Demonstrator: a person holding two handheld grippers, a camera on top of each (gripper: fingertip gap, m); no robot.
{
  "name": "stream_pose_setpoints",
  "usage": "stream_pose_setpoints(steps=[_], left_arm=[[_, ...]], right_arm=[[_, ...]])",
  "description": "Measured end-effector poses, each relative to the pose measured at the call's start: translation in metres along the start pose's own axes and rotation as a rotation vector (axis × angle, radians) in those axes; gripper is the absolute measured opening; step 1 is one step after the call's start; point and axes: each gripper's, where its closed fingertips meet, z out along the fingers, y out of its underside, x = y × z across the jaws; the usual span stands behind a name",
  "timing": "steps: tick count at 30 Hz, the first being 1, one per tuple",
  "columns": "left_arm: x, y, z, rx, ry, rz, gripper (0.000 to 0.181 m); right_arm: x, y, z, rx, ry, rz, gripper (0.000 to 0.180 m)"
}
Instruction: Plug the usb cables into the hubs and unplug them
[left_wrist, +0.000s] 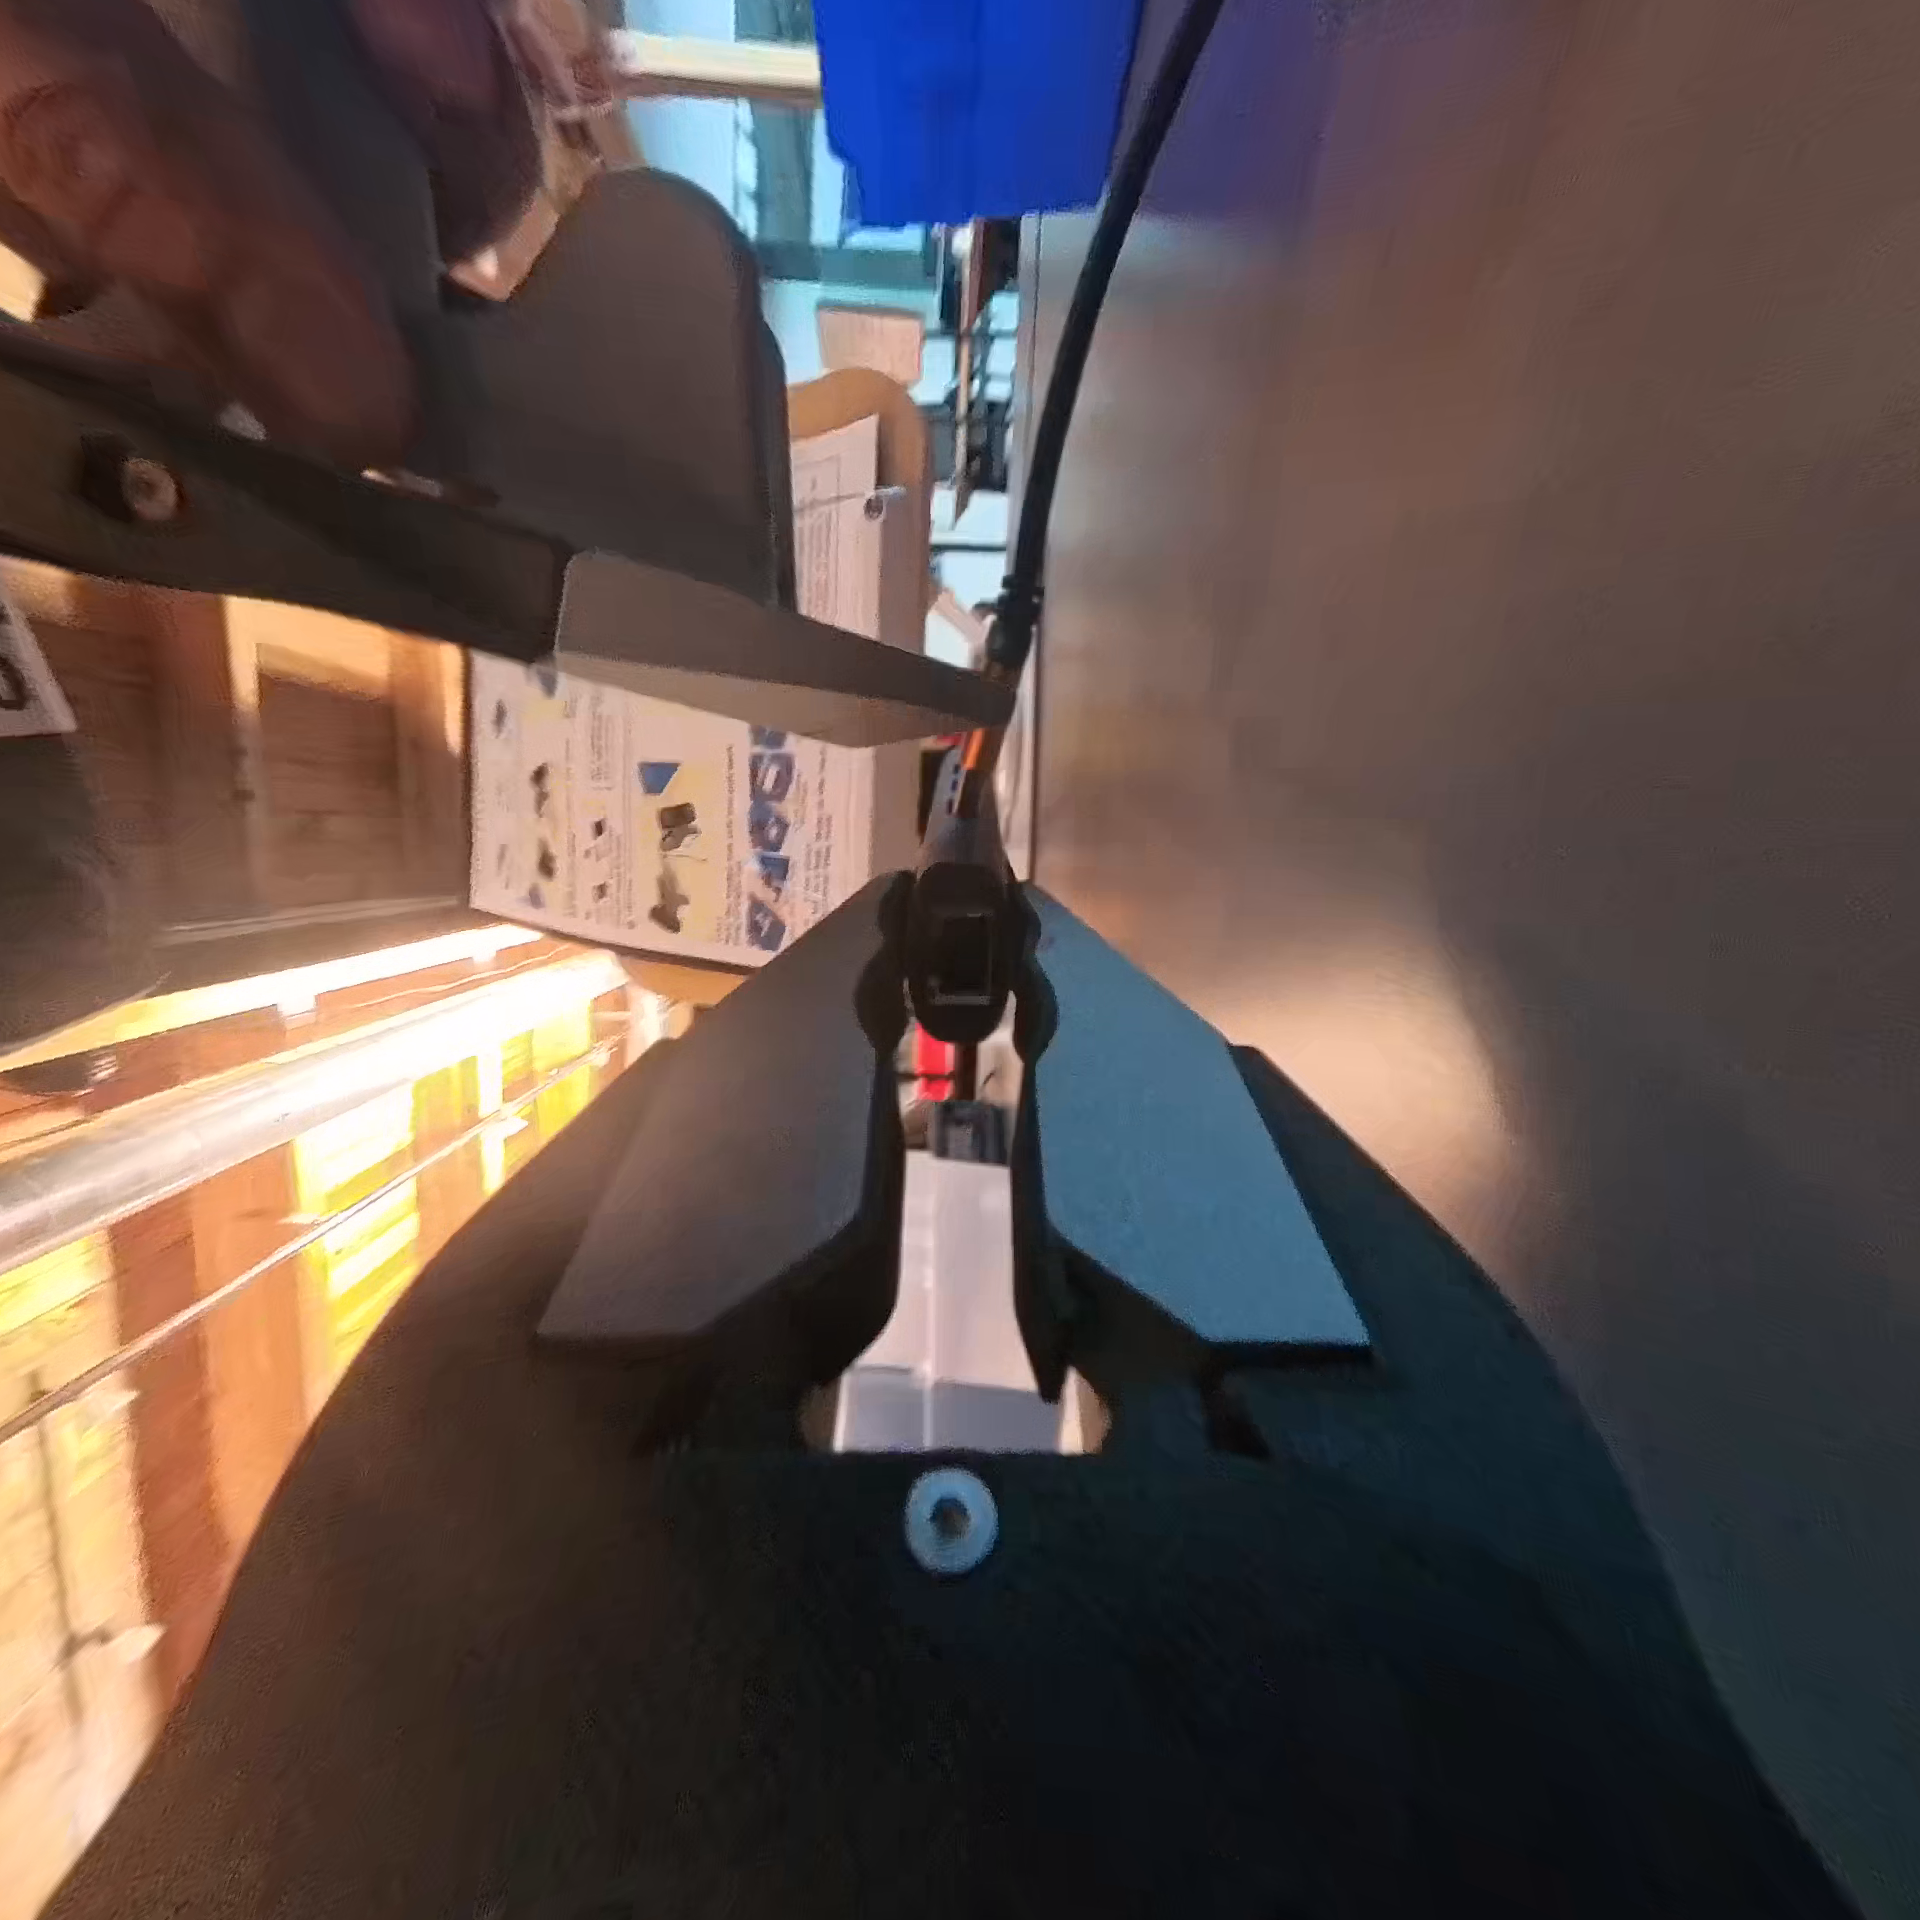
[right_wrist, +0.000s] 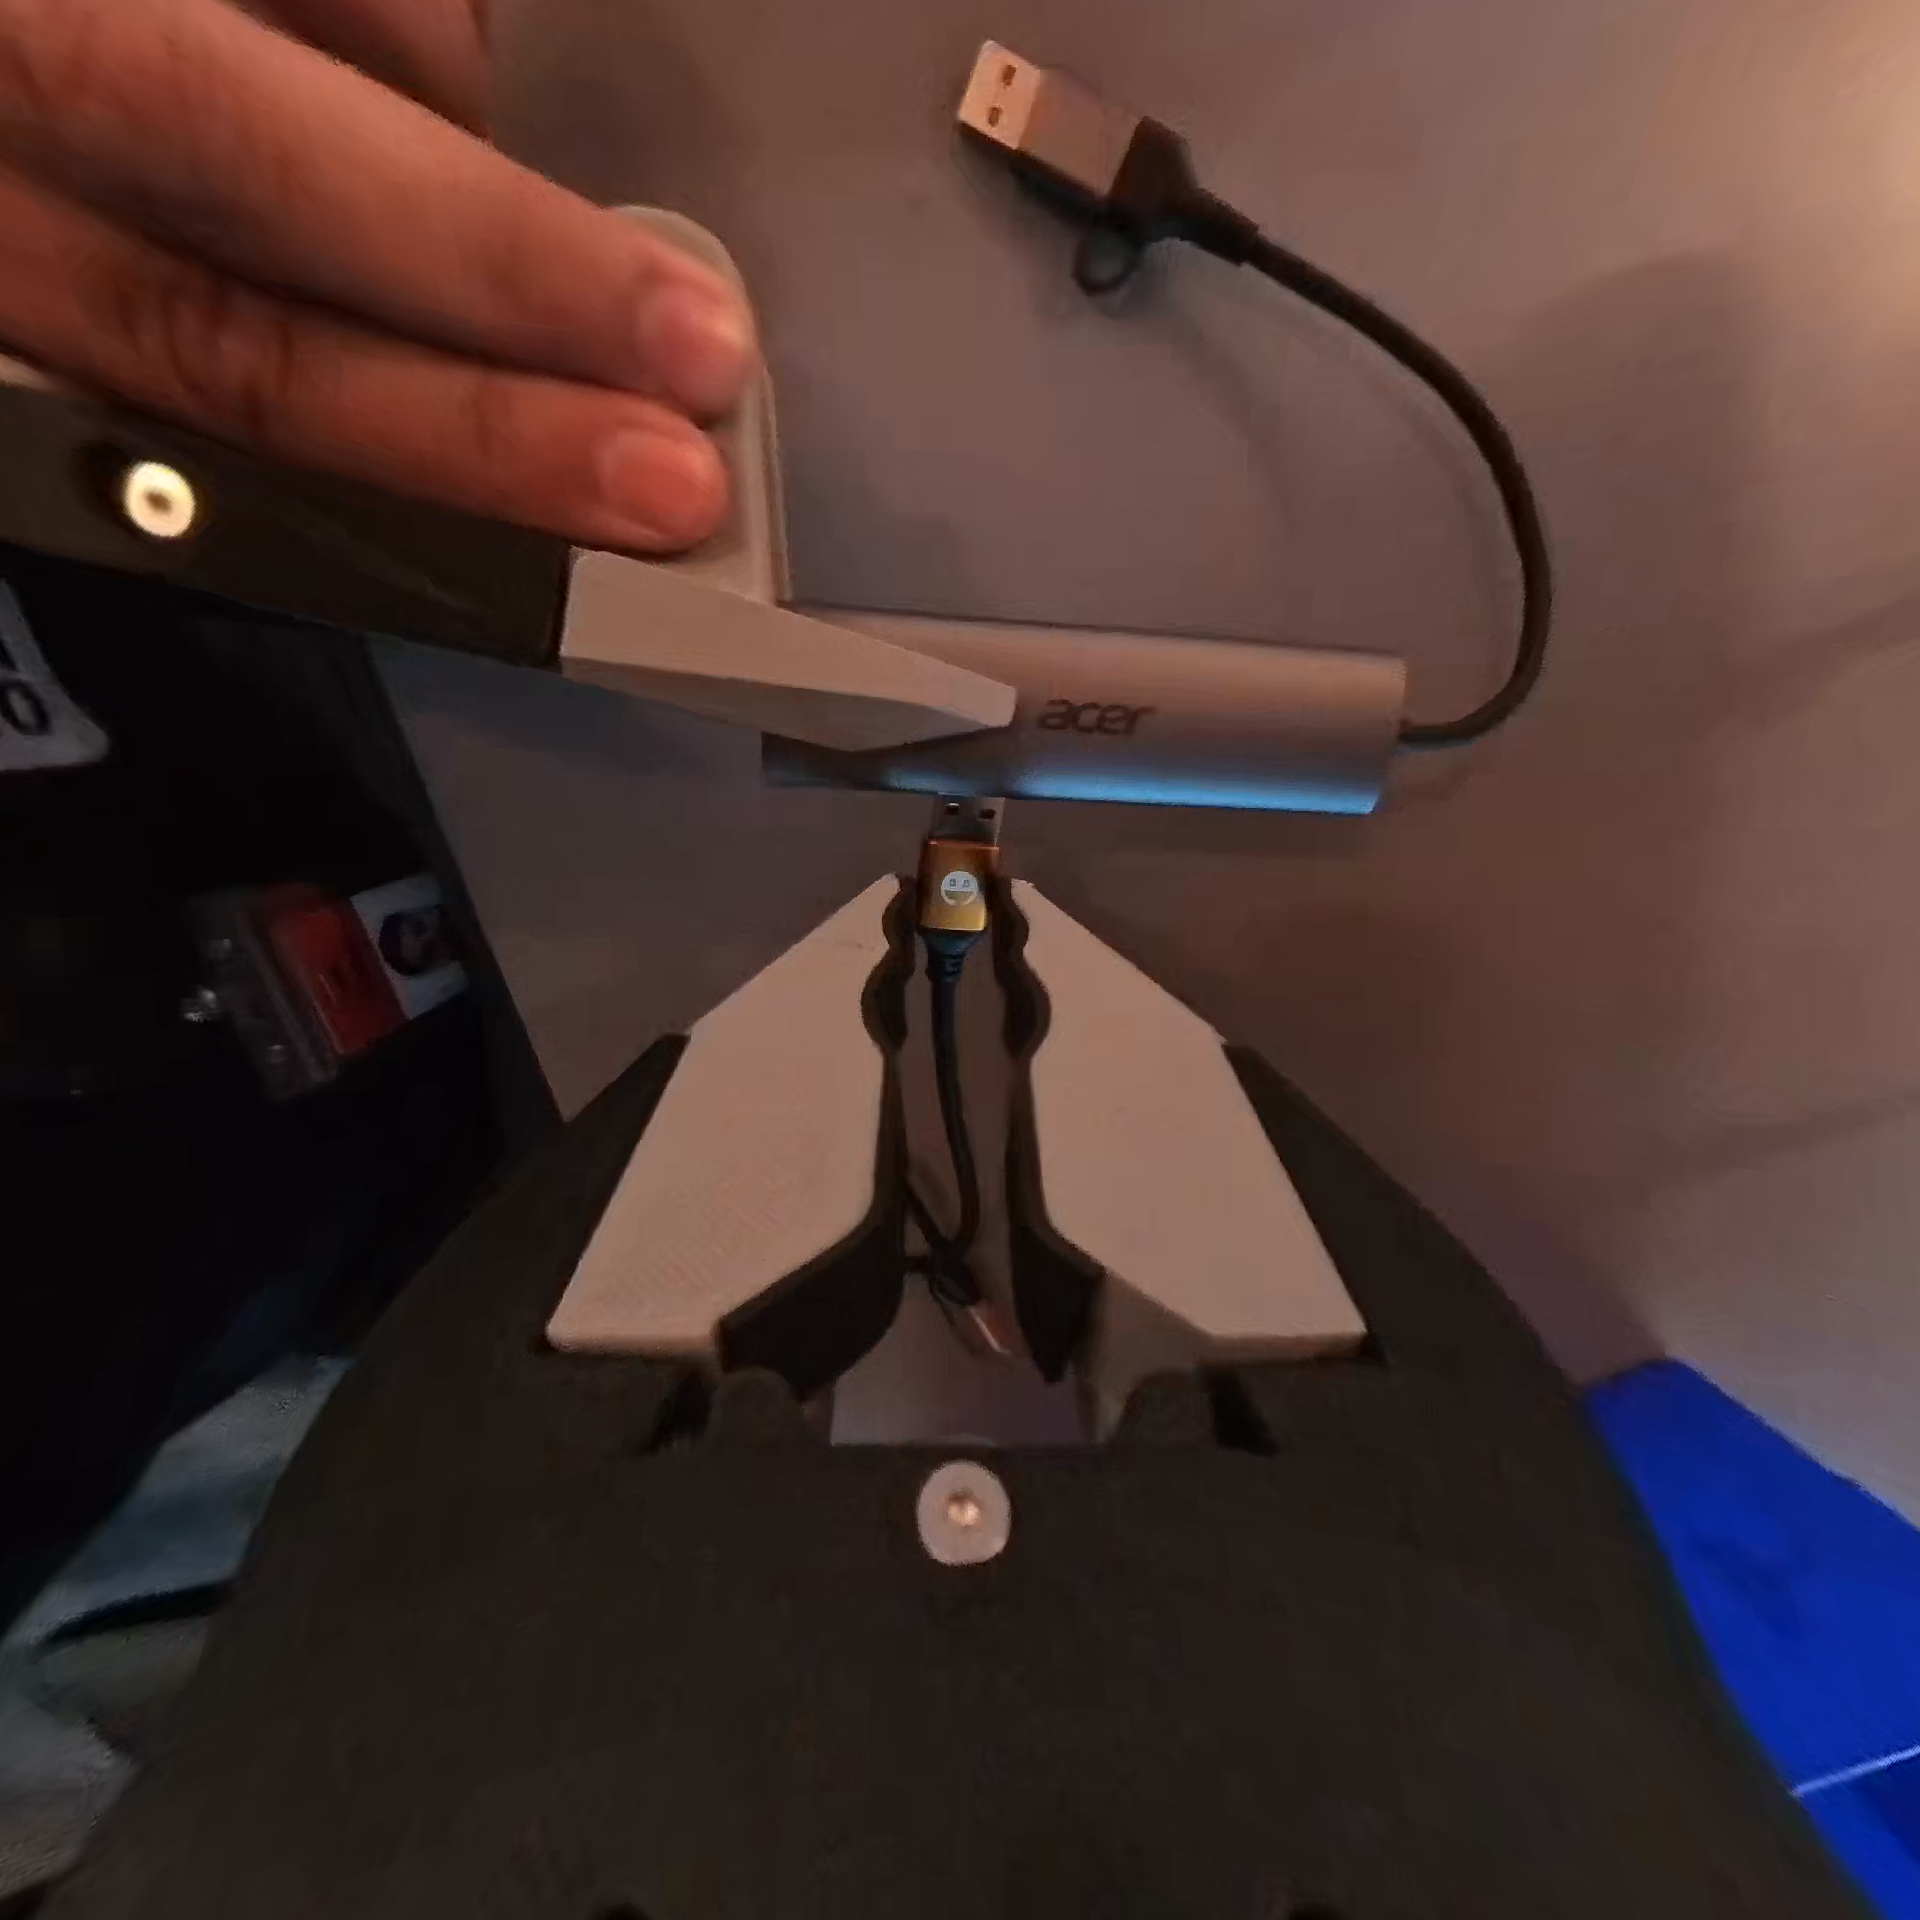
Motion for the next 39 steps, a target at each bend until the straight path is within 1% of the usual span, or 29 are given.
stream_pose_setpoints(steps=[1,3,5,9,12,17,20,22,25,27,28,29,31,32,33,35,36,37,39], left_arm=[[0.001,-0.002,-0.001,0.015,0.008,-0.007,0.013],[0.002,-0.008,-0.005,0.060,0.022,-0.007,0.013],[0.003,-0.014,-0.009,0.100,0.031,-0.012,0.013],[0.003,-0.020,-0.013,0.144,0.049,-0.046,0.014],[0.013,-0.029,-0.017,0.186,0.098,-0.001,0.013],[0.018,-0.031,-0.017,0.186,0.127,0.006,0.010],[0.013,-0.025,-0.013,0.152,0.107,-0.022,0.010],[0.007,-0.020,-0.007,0.119,0.086,-0.070,0.013],[0.004,-0.020,-0.006,0.132,0.100,-0.154,0.014],[0.004,-0.018,-0.005,0.134,0.118,-0.197,0.014],[0.003,-0.020,-0.006,0.149,0.126,-0.234,0.014],[0.000,-0.021,-0.007,0.164,0.129,-0.280,0.014],[-0.004,-0.025,-0.010,0.217,0.163,-0.396,0.014],[-0.006,-0.032,-0.015,0.278,0.196,-0.454,0.014],[-0.007,-0.039,-0.021,0.344,0.235,-0.503,0.014],[-0.011,-0.043,-0.026,0.403,0.267,-0.568,0.014],[-0.014,-0.042,-0.026,0.419,0.278,-0.610,0.014],[-0.014,-0.042,-0.026,0.431,0.306,-0.655,0.014],[-0.019,-0.039,-0.022,0.431,0.306,-0.717,0.015]], right_arm=[[-0.002,0.001,0.000,-0.005,-0.012,-0.036,0.012],[-0.009,0.005,0.000,0.000,-0.056,-0.110,0.012],[-0.015,0.007,-0.001,0.042,-0.101,-0.152,0.011],[-0.020,0.009,-0.007,0.170,-0.165,-0.119,0.012],[-0.025,0.016,-0.002,0.171,-0.207,-0.127,0.011],[-0.028,0.012,0.008,0.190,-0.215,-0.139,0.011],[-0.019,0.007,0.005,0.267,-0.178,-0.099,0.010],[-0.010,0.004,-0.001,0.338,-0.136,-0.059,0.013],[-0.014,-0.001,-0.018,0.452,-0.078,-0.080,0.019],[-0.015,0.001,-0.024,0.481,0.004,-0.132,0.055],[-0.015,0.002,-0.022,0.478,0.070,-0.168,0.061],[-0.009,0.005,-0.017,0.451,0.166,-0.207,0.060],[0.012,0.010,-0.007,0.351,0.432,-0.312,0.060],[0.019,0.010,-0.005,0.311,0.552,-0.384,0.056],[0.020,0.006,-0.004,0.302,0.636,-0.458,0.047],[0.010,-0.004,-0.001,0.332,0.693,-0.573,0.033],[0.006,-0.006,0.001,0.333,0.694,-0.601,0.018],[0.007,-0.007,0.002,0.330,0.703,-0.613,0.014],[0.014,-0.007,-0.002,0.342,0.695,-0.572,0.014]])
